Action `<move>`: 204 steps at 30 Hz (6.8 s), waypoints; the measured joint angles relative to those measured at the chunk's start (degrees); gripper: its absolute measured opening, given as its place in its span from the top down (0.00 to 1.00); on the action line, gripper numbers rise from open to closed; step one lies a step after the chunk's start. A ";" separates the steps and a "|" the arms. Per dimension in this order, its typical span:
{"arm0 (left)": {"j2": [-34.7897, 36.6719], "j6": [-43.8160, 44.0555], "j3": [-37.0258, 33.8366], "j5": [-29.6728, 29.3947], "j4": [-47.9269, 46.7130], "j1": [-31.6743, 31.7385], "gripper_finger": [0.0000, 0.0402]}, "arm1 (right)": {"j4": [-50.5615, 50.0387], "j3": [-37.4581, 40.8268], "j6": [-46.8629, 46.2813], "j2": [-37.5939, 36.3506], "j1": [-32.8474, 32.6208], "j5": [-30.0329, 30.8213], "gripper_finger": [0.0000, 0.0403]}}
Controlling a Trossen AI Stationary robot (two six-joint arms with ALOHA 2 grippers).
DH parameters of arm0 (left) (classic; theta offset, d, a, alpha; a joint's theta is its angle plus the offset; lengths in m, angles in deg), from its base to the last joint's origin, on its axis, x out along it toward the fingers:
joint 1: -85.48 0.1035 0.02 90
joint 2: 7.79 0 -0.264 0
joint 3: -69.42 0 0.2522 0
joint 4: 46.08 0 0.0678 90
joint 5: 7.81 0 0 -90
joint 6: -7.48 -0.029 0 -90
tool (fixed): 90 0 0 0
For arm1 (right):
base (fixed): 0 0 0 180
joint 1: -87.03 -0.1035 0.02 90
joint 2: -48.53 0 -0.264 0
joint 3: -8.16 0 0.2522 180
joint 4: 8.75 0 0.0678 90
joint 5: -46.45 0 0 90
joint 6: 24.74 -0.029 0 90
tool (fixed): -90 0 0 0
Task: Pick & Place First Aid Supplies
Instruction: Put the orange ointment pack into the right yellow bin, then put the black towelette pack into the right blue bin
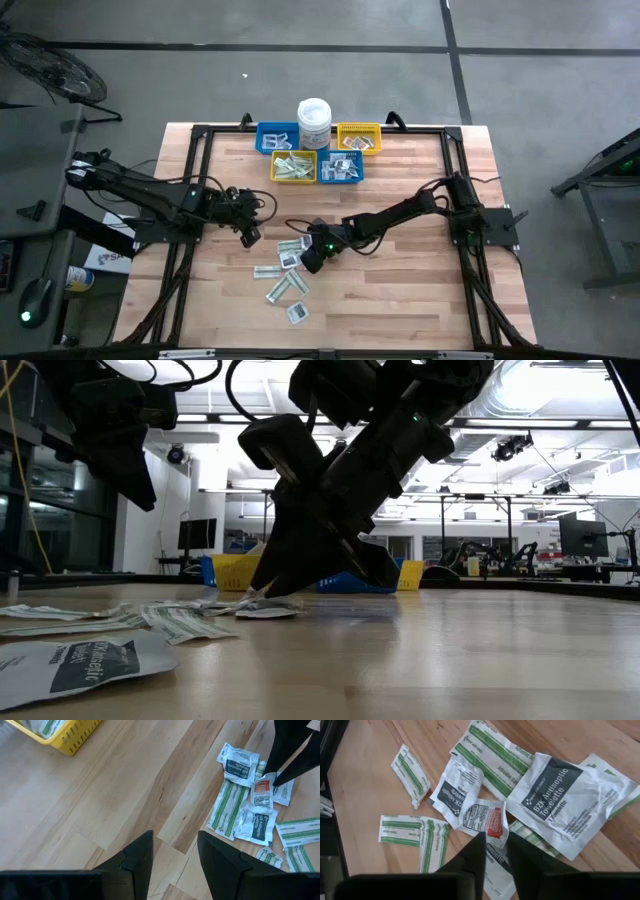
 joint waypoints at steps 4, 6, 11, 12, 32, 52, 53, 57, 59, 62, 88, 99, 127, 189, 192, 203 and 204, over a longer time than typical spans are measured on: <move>-0.01 0.00 0.00 0.02 0.00 0.00 0.62 | 0.02 0.00 0.41 0.00 0.00 -0.23 0.91; -0.01 0.00 0.00 0.02 0.00 0.00 0.62 | 0.00 0.00 0.42 0.00 0.00 -0.84 0.96; -0.01 0.21 0.00 0.07 0.00 0.00 0.62 | 0.92 0.00 0.42 0.00 0.00 -2.11 0.99; -0.01 0.28 0.00 0.07 0.00 0.00 0.62 | 1.20 0.00 0.44 0.00 0.00 -2.38 1.00; -0.03 0.42 0.00 0.70 3.98 0.02 0.62 | -6.70 0.02 7.20 -12.76 3.16 -2.40 1.00; -0.03 -1.51 0.02 -9.61 12.52 0.02 0.62 | -31.24 0.02 15.06 -27.15 7.67 14.75 1.00; -0.03 -1.54 0.02 -10.71 12.94 0.02 0.62 | -32.85 0.02 15.06 -27.86 7.82 16.37 1.00; -0.03 -1.55 0.02 -14.60 14.11 0.02 0.62 | -40.04 0.02 15.80 -30.27 8.74 21.90 1.00; -0.03 -1.53 0.02 -16.51 14.56 0.02 0.62 | -43.35 0.02 17.56 -31.63 9.64 23.41 1.00; -0.03 -1.55 0.02 -19.95 15.76 0.02 0.62 | -48.74 0.02 20.91 -33.11 11.66 25.16 1.00; -0.03 -1.27 0.02 -41.42 19.83 0.06 0.62 | -32.66 0.02 57.81 -29.63 52.66 0.77 1.00; -0.03 1.84 0.02 -41.38 19.74 0.06 0.62 | -29.13 0.02 50.95 -20.10 58.05 -7.37 1.00; -0.03 1.91 0.02 -39.24 19.64 0.06 0.62 | -26.36 0.02 44.96 -13.98 59.19 -10.36 0.82; -27.08 -21.56 0.02 11.79 40.89 0.04 0.99 | 1.86 22.65 8.76 -24.96 9.83 5.01 0.81; -29.17 -22.40 0.02 13.49 41.61 0.06 1.00 | 2.99 22.67 7.78 -24.96 9.10 7.27 0.81; -32.95 -22.80 0.02 12.78 48.35 0.06 1.00 | 3.91 22.67 6.22 -24.96 8.55 10.34 0.81; -32.95 -23.31 0.02 12.67 48.35 0.06 1.00 | 3.95 22.67 5.91 -24.96 8.47 10.40 0.81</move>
